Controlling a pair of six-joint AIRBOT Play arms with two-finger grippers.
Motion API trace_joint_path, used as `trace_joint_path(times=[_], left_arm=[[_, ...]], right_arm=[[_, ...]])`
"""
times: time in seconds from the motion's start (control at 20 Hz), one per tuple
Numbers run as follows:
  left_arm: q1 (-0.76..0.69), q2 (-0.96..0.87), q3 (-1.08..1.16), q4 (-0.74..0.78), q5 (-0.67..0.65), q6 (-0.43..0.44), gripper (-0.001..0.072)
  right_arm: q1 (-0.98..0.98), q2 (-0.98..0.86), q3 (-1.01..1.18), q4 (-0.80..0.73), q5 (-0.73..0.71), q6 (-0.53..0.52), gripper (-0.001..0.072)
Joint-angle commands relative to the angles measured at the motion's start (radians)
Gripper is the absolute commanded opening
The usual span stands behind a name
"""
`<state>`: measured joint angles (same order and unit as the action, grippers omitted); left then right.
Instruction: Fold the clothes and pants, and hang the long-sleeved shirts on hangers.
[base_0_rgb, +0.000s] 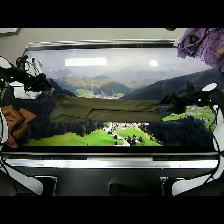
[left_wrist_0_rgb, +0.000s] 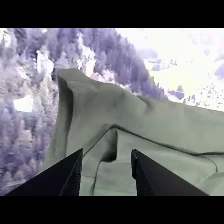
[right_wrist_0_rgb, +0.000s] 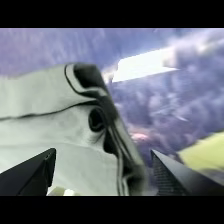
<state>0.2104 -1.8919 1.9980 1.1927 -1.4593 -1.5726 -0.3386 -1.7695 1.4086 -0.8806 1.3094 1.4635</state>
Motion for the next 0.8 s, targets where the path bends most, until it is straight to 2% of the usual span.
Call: trace_joint_path(times=[0.0, 0.25, 0.3, 0.35, 0.4, 0.5, 0.55, 0.6, 0.65, 0.75], left_arm=[[-0.009, 0.021, 0.008, 0.028, 0.001, -0.01, 0.0362], [-0.01, 0.021, 0.008, 0.027, 0.002, -0.01, 0.0362], [-0.01, 0.021, 0.008, 0.027, 0.002, -0.01, 0.0362], [-0.012, 0.021, 0.008, 0.027, 0.002, -0.009, 0.0361], [-0.015, 0.021, 0.008, 0.022, 0.005, -0.007, 0.036], [-0.029, 0.014, 0.008, -0.04, 0.025, -0.007, 0.0359], [-0.039, 0.008, 0.005, -0.099, 0.043, -0.006, 0.0355], [-0.053, -0.001, -0.002, -0.164, 0.06, -0.006, 0.0235], [-0.076, -0.016, -0.008, -0.216, 0.072, -0.006, 0.0014], [-0.143, -0.058, -0.011, -0.269, 0.076, -0.007, 0.0021]], right_arm=[[0.0, -0.079, -0.023, 0.144, 0.022, -0.072, 0.0686], [0.06, -0.12, -0.026, 0.118, -0.024, -0.083, 0.0659], [0.076, -0.12, -0.026, 0.119, -0.03, -0.083, 0.0563], [0.088, -0.119, -0.026, 0.125, -0.029, -0.084, 0.0419], [0.094, -0.116, -0.026, 0.126, -0.025, -0.084, 0.0197], [0.094, -0.081, -0.025, 0.116, -0.018, -0.059, 0.0045], [0.092, -0.05, -0.021, 0.088, -0.018, -0.021, 0.0027], [0.092, -0.01, -0.009, 0.036, -0.012, 0.022, 0.0027], [0.093, 0.028, 0.009, -0.014, 0.004, 0.061, 0.0026], [0.093, 0.109, 0.057, -0.106, 0.056, 0.134, 0.0026]])
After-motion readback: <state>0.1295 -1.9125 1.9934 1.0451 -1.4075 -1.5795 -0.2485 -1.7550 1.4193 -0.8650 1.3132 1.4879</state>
